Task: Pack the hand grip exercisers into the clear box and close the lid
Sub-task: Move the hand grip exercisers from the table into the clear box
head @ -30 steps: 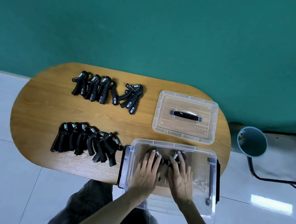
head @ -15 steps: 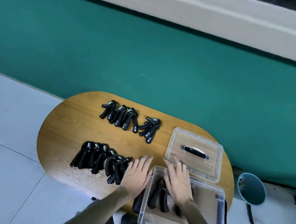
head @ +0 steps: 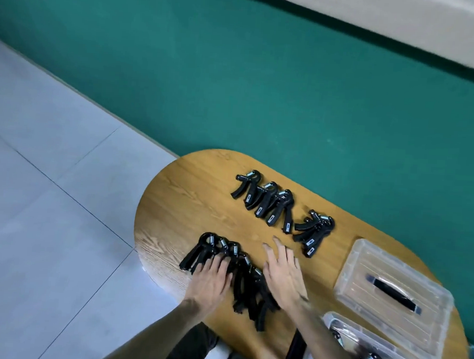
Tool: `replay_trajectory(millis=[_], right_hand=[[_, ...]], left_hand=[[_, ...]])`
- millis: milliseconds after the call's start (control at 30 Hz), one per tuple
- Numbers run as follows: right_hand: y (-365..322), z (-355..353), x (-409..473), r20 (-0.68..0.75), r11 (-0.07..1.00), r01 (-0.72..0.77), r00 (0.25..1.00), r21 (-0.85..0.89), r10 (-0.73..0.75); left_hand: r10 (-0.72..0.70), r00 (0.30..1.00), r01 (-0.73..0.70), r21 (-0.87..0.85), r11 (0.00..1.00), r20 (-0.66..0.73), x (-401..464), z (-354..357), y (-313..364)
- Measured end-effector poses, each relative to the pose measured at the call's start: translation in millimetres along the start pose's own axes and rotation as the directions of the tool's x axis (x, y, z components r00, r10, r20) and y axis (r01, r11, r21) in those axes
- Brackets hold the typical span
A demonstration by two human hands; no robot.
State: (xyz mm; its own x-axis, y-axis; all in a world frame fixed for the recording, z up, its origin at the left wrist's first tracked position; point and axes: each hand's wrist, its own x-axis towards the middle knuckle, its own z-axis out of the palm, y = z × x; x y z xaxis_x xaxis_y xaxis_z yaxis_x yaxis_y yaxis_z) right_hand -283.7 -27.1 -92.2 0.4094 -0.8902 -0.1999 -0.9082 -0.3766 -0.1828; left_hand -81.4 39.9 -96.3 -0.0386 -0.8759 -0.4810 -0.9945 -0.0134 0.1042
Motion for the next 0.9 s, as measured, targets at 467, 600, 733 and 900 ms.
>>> replay_trajectory(millis=[467, 600, 733, 900], right_hand=[[-44, 53, 142, 0.101, 0.992, 0.109, 0.99, -0.06, -0.102], [-40, 70, 181, 0.047, 1.0, 0.03, 0.998, -0.005, -0.03], [-38, 83, 216, 0.028, 1.0, 0.01, 1.0, -0.013, -0.01], [-42, 101, 247, 0.029, 0.999, -0.035, 0.999, 0.021, 0.034]], left_hand=[[-0.088, 0.985, 0.104, -0.102, 0.989, 0.152, 71, 53, -93], [-0.068, 0.986, 0.098, -0.196, 0.976, 0.152, 89, 76, -107], [-0.042, 0.993, 0.07, -0.245, 0.967, 0.114, 95, 89, -117], [-0.03, 0.996, 0.05, -0.237, 0.97, 0.088, 98, 97, -121]])
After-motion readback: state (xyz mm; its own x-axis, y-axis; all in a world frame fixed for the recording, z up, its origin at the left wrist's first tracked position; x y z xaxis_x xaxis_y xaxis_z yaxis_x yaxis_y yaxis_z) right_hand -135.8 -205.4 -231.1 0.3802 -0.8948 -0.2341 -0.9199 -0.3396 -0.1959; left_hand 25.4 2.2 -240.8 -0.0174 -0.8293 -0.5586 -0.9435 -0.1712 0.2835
